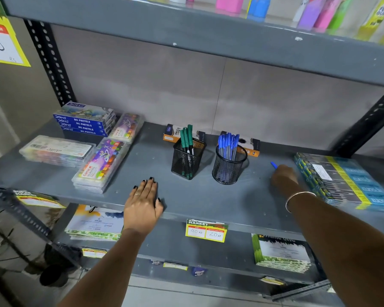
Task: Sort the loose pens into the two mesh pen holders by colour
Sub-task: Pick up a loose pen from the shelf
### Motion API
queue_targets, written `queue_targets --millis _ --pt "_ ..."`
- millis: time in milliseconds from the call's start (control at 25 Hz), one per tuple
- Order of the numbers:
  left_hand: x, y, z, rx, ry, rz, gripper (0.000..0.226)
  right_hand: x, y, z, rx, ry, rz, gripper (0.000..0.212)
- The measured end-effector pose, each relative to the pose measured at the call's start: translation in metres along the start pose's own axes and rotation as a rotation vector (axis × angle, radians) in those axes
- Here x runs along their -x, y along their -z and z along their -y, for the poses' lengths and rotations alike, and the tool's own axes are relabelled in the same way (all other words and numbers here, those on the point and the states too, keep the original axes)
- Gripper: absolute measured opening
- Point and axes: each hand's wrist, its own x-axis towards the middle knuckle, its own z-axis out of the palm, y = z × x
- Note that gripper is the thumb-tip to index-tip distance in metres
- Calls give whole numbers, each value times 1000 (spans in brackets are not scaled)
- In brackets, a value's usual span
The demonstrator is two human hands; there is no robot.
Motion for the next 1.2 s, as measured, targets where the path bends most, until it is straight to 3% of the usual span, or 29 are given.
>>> queue_targets --millis 560,760,880,1000,1200 --pt "0 1 0 -3 -5 -2 58 4 -13 -8 -23 -26 -106 31" --pt "0 1 0 6 2 11 58 1 23 25 -436 -44 -178 27" --pt "0 0 1 9 -3 5 58 11 60 72 -551 135 -286 24" --pt "0 0 1 11 -5 0 58 23 59 106 -525 309 -162 21" --pt "0 -3 2 17 -14 -5 59 36 23 115 -190 333 59 22"
